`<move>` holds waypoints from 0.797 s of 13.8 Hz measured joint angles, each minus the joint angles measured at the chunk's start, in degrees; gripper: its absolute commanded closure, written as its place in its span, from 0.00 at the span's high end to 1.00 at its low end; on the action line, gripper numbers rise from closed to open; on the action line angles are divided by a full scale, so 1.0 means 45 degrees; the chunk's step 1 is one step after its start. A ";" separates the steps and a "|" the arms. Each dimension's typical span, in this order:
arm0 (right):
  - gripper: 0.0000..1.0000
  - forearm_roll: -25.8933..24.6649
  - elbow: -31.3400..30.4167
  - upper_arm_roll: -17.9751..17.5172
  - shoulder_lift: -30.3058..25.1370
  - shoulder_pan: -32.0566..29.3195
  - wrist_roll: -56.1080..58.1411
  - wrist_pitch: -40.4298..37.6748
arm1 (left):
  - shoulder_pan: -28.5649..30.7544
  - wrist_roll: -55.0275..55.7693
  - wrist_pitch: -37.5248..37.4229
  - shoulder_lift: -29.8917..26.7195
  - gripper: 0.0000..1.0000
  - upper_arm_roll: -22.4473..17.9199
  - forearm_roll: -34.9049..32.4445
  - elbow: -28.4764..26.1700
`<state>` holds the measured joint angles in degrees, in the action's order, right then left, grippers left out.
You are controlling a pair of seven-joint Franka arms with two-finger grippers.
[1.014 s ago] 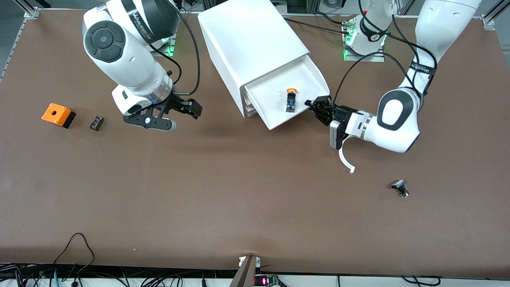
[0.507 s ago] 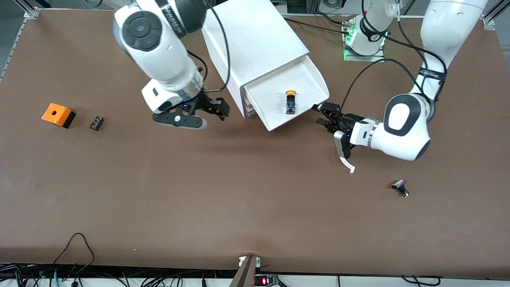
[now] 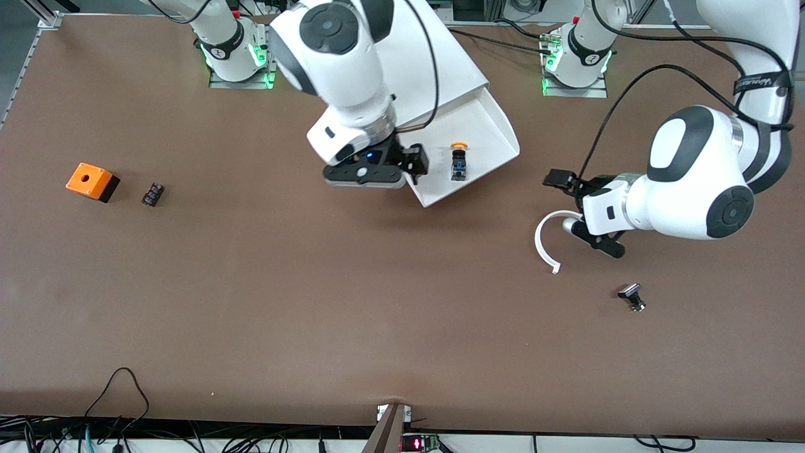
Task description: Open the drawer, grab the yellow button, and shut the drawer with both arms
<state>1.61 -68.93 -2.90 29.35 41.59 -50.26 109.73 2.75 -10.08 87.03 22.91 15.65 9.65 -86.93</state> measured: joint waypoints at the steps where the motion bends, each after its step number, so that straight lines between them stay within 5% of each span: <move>1: 1.00 -0.0144 0.0457 0.0012 0.0289 0.0357 -0.0445 0.0005 | -0.0069 0.0218 -0.0003 0.0018 1.00 0.0004 -0.0656 0.0204; 5: 1.00 -0.0978 0.1469 0.0038 0.1491 0.1629 -0.2046 0.0530 | 0.0395 0.0311 -0.0185 0.0424 1.00 -0.0161 -0.1060 0.1022; 11: 1.00 -0.1750 0.1557 0.0053 0.2597 0.2473 -0.2828 0.0791 | 0.1348 0.0134 -0.2950 0.0463 1.00 -0.0175 -0.1459 0.3258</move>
<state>-6.27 -61.93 -2.66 41.03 52.72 -62.98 113.28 8.82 -9.48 73.75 25.00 14.86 3.09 -72.27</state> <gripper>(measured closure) 0.000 0.000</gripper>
